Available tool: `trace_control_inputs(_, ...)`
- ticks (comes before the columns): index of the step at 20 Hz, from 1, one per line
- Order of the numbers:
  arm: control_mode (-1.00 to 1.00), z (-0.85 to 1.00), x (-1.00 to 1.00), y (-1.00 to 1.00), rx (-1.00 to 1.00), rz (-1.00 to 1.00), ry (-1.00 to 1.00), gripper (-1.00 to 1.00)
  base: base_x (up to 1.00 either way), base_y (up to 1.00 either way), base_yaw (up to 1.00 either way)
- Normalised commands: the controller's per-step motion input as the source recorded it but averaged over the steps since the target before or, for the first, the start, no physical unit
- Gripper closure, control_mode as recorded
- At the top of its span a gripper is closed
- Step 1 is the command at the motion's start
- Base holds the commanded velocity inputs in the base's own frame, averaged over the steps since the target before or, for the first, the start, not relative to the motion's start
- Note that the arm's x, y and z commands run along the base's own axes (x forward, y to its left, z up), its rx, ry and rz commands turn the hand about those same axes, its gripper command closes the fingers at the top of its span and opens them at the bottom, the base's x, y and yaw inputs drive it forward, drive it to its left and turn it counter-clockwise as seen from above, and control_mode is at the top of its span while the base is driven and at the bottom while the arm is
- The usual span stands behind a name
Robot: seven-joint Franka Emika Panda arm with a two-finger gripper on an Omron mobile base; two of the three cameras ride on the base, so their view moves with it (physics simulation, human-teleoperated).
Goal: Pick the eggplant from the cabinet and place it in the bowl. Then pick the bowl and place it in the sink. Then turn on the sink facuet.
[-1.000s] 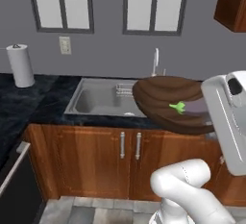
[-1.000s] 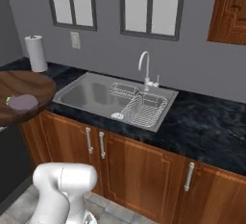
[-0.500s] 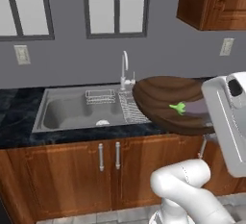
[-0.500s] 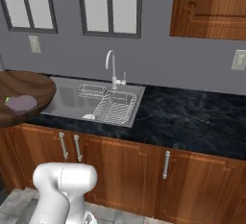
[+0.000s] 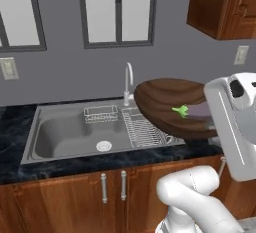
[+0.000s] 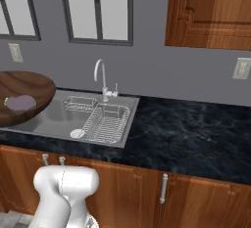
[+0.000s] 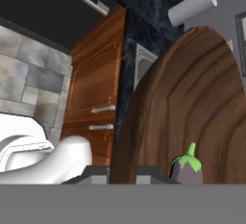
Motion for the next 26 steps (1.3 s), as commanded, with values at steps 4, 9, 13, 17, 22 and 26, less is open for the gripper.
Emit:
trace_control_inputs(4, 1.0, 0.0, 0.0, 0.0, 0.0, 0.0, 0.0, 1.0, 0.39, 0.14, 0.0)
trace_control_inputs(9, 1.0, 0.0, 0.0, 0.0, 0.0, 0.0, 0.0, 1.0, 0.41, 0.03, 0.0)
trace_control_inputs(13, 1.0, 0.0, 0.0, 0.0, 0.0, 0.0, 0.0, 1.0, 0.48, 0.0, 0.0)
trace_control_inputs(17, 1.0, 0.0, 0.0, 0.0, 0.0, 0.0, 0.0, 1.0, 0.51, 0.0, 0.0)
trace_control_inputs(22, 1.0, 0.0, 0.0, 0.0, 0.0, 0.0, 0.0, 1.0, 0.49, 0.0, 0.0)
trace_control_inputs(26, 1.0, 0.0, 0.0, 0.0, 0.0, 0.0, 0.0, 1.0, 0.25, 0.0, 0.0)
